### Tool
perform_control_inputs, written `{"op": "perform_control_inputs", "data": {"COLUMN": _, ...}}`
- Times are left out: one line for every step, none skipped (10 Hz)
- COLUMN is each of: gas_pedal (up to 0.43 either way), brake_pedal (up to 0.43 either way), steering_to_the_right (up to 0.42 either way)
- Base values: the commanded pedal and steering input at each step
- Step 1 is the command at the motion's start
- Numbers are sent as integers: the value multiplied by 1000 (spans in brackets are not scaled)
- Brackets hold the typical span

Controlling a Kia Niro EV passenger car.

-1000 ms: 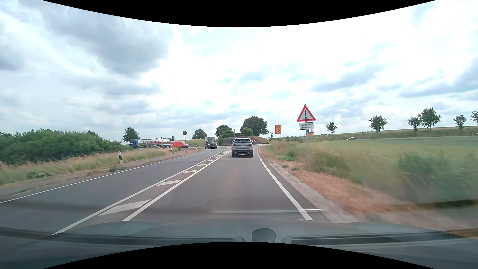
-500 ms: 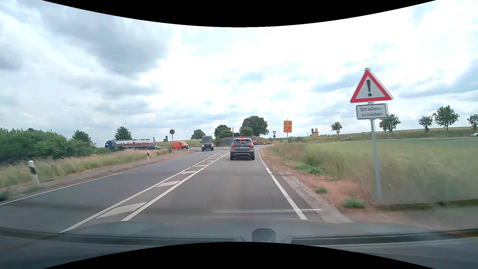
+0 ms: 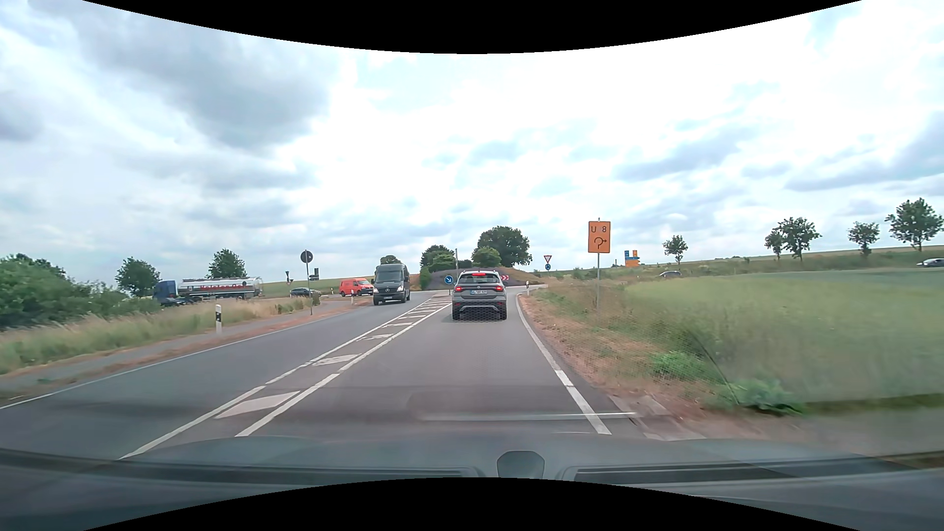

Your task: Follow the waypoints while adhering to traffic rules and regulations

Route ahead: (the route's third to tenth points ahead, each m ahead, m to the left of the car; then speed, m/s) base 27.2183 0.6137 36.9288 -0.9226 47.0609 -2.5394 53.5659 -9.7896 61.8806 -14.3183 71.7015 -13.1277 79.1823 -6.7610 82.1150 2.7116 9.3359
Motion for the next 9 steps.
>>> {"op": "perform_control_inputs", "data": {"gas_pedal": 0, "brake_pedal": 213, "steering_to_the_right": 1}}
{"op": "perform_control_inputs", "data": {"gas_pedal": 0, "brake_pedal": 213, "steering_to_the_right": 0}}
{"op": "perform_control_inputs", "data": {"gas_pedal": 0, "brake_pedal": 213, "steering_to_the_right": 0}}
{"op": "perform_control_inputs", "data": {"gas_pedal": 0, "brake_pedal": 213, "steering_to_the_right": 1}}
{"op": "perform_control_inputs", "data": {"gas_pedal": 0, "brake_pedal": 213, "steering_to_the_right": 2}}
{"op": "perform_control_inputs", "data": {"gas_pedal": 0, "brake_pedal": 213, "steering_to_the_right": 3}}
{"op": "perform_control_inputs", "data": {"gas_pedal": 0, "brake_pedal": 213, "steering_to_the_right": 3}}
{"op": "perform_control_inputs", "data": {"gas_pedal": 0, "brake_pedal": 213, "steering_to_the_right": 4}}
{"op": "perform_control_inputs", "data": {"gas_pedal": 0, "brake_pedal": 220, "steering_to_the_right": 4}}
